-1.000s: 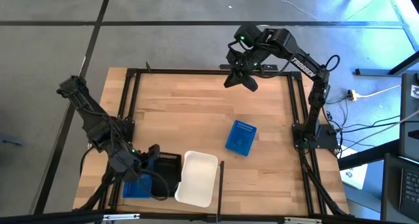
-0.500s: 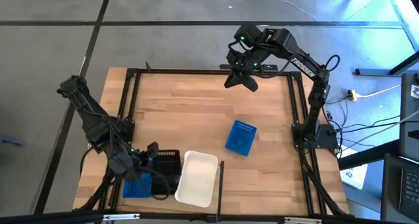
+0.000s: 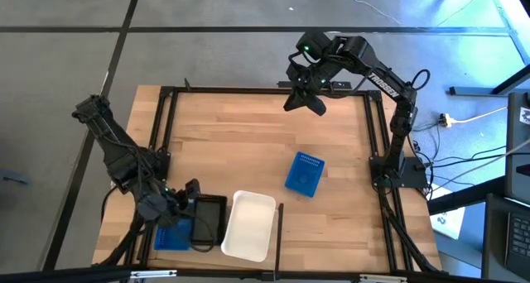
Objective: Stack baskets on shelf by color
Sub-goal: Stack the blue bin on top of the blue bins on the shelf
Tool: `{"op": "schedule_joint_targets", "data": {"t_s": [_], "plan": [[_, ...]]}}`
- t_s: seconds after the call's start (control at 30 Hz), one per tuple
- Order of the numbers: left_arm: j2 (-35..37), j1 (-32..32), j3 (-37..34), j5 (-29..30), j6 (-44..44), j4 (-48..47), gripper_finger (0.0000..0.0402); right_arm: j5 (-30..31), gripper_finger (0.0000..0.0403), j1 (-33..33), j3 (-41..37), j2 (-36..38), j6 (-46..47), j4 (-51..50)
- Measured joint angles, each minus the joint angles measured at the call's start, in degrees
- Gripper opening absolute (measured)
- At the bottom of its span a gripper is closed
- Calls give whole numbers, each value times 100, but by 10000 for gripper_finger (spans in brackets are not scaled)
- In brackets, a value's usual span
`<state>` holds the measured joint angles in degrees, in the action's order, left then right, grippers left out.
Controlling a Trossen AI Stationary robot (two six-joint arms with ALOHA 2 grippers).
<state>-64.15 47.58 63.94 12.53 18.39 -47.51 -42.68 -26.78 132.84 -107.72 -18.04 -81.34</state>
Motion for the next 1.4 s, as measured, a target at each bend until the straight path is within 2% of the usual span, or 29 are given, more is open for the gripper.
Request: {"op": "schedule_joint_targets", "data": {"t_s": [0.13, 0.4, 0.57, 0.73, 0.83, 1.0, 1.17, 1.4], "plan": [[111, 23, 0, 134, -110, 0, 50, 0, 43, -1, 0, 0, -4, 0], [553, -288, 0, 1509, -1880, -315, 51, 87, 43, 1, 0, 0, 15, -181], [1077, -680, 0, 1879, -3461, -675, 51, 982, 43, 1, 0, 0, 265, -831], [1514, -1089, 0, 2129, -4443, -862, 51, 1628, 43, 1, -204, -2, 914, -856], [1730, -1304, 0, 2203, -4770, -864, 51, 1846, 43, 2, -538, 4, 824, -865], [1960, -1636, 0, 2363, -5090, -866, 51, 1672, 43, 62, -1316, 2, 129, -864], [2044, -1988, 0, 2661, -5135, -897, 51, 1809, 43, 194, -2282, 62, -451, -771], [2045, -2616, 0, 2931, -5251, -1097, 51, 2172, 43, 323, -3640, 291, -196, 84]]}}
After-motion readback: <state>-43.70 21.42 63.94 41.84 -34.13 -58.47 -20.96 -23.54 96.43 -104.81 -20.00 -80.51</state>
